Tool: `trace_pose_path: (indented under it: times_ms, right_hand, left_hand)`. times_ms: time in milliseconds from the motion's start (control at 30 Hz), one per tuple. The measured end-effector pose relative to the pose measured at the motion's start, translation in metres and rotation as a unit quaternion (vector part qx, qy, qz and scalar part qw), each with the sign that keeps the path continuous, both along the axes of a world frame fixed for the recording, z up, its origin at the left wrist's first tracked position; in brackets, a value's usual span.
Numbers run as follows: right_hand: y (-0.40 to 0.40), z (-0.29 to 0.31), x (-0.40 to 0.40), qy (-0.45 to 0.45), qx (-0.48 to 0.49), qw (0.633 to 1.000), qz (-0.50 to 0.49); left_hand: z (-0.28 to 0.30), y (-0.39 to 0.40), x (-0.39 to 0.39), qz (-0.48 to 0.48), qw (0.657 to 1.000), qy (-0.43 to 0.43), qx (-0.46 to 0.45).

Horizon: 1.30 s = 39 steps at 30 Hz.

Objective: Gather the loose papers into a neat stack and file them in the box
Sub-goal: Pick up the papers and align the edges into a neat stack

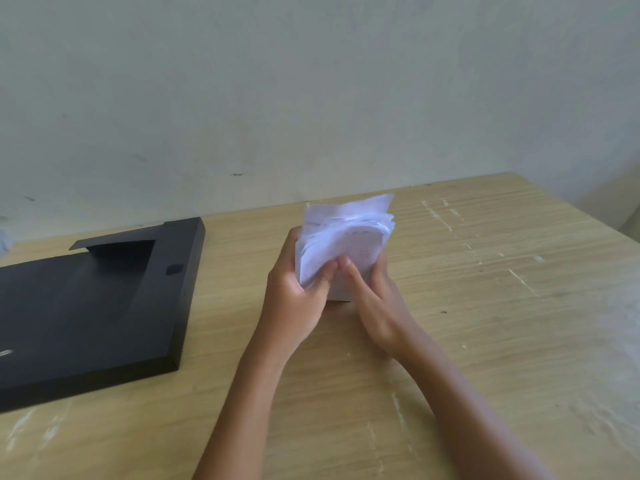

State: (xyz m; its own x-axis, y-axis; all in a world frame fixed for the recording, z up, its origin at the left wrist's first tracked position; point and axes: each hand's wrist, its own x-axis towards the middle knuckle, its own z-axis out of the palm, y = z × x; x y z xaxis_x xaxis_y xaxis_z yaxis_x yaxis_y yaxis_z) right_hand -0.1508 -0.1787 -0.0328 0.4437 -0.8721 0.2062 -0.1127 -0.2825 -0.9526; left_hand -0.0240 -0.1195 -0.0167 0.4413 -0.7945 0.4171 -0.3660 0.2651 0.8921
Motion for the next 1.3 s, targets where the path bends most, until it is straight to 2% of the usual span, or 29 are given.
trace_pose_path:
  times_ms: [100, 167, 300, 433, 533, 667, 767, 867, 1000, 1100, 1233, 1300]
  right_hand:
    - [-0.004, -0.006, 0.001, 0.058, -0.058, 0.997, -0.016]
    - [-0.004, -0.003, 0.000, 0.040, -0.049, 0.998, -0.022]
    - [-0.006, 0.001, -0.003, -0.060, -0.008, 0.998, -0.012]
    - [-0.009, -0.009, 0.000, -0.016, -0.045, 0.999, -0.012]
    - [-0.011, -0.014, 0.005, -0.028, -0.076, 0.996, -0.040]
    - [-0.012, -0.014, 0.008, 0.000, -0.074, 0.996, -0.040]
    - [-0.011, -0.014, 0.008, -0.009, -0.069, 0.997, -0.032]
    - [-0.013, -0.017, 0.009, 0.022, -0.059, 0.998, -0.020]
    - [-0.016, -0.016, 0.008, 0.038, -0.059, 0.997, -0.033]
    - [-0.015, -0.016, 0.008, 0.033, -0.055, 0.996, -0.054]
    - [-0.014, -0.014, 0.007, 0.015, -0.087, 0.993, -0.074]
    - [-0.016, -0.016, 0.006, 0.036, -0.079, 0.994, -0.072]
  left_hand:
    - [-0.015, -0.001, 0.011, 0.021, 0.997, 0.012, 0.070]
    - [-0.020, -0.001, 0.018, 0.017, 0.996, 0.036, 0.082]
    - [-0.020, -0.001, 0.020, -0.006, 0.993, 0.088, 0.076]
    - [-0.028, -0.003, 0.019, 0.043, 0.993, -0.002, 0.114]
    - [-0.023, -0.004, 0.014, 0.068, 0.997, -0.002, 0.040]
    - [-0.027, -0.004, 0.009, 0.048, 0.995, -0.002, 0.084]
    - [-0.031, -0.006, 0.011, 0.054, 0.995, 0.001, 0.083]
    - [-0.035, -0.010, 0.012, 0.076, 0.990, -0.022, 0.120]
    - [-0.036, -0.009, 0.017, 0.120, 0.989, -0.024, 0.088]
    - [-0.036, -0.007, 0.018, 0.087, 0.990, 0.012, 0.108]
    - [-0.036, -0.006, 0.019, 0.102, 0.993, -0.024, 0.058]
    - [-0.039, -0.007, 0.021, 0.098, 0.990, -0.047, 0.092]
